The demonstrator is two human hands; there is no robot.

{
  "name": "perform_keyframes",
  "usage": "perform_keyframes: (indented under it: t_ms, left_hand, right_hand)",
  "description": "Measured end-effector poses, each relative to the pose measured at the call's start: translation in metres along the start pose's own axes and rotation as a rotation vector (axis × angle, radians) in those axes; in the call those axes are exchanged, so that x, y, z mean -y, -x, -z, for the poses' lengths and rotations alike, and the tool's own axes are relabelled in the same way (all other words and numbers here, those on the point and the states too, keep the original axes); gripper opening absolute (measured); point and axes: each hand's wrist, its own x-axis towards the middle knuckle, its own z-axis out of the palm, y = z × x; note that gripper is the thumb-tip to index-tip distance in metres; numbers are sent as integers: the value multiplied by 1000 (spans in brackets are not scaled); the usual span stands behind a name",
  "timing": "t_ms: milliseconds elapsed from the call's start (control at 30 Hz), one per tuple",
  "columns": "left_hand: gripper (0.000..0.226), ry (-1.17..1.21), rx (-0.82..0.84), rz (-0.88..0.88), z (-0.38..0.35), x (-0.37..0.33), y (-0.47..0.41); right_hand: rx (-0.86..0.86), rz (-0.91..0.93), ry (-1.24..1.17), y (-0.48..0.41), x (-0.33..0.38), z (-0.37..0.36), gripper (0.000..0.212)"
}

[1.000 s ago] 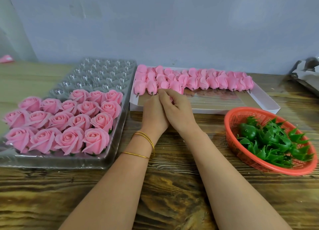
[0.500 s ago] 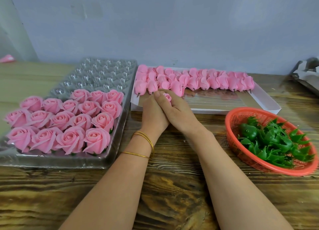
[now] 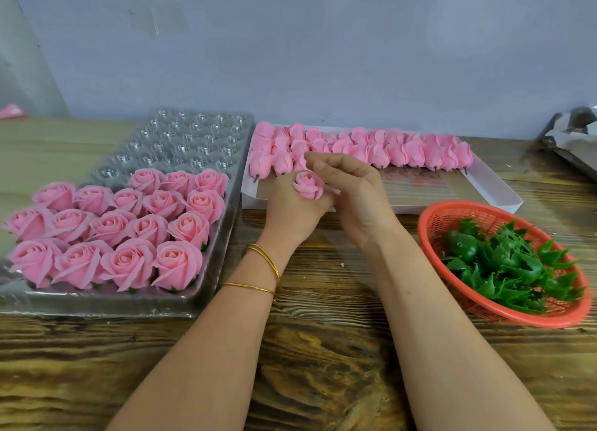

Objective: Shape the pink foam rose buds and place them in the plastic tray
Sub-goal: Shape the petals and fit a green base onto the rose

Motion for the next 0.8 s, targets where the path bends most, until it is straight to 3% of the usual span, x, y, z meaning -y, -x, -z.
perform_keyframes:
  t_ms: [467, 567, 700, 800]
  left_hand:
    - [42, 249, 43, 31, -1, 3, 0]
    - [33, 325, 38, 109, -2, 2, 0]
    - [17, 378, 44, 182, -4, 2, 1]
    - [13, 371, 45, 207, -4, 5, -1]
  right_hand:
    - [61, -18, -22, 2, -4, -12, 24]
    - [98, -52, -29, 2, -6, -11, 19]
    - [124, -79, 22, 0, -10, -12, 41]
    - [131, -84, 22, 0, -11, -13, 43]
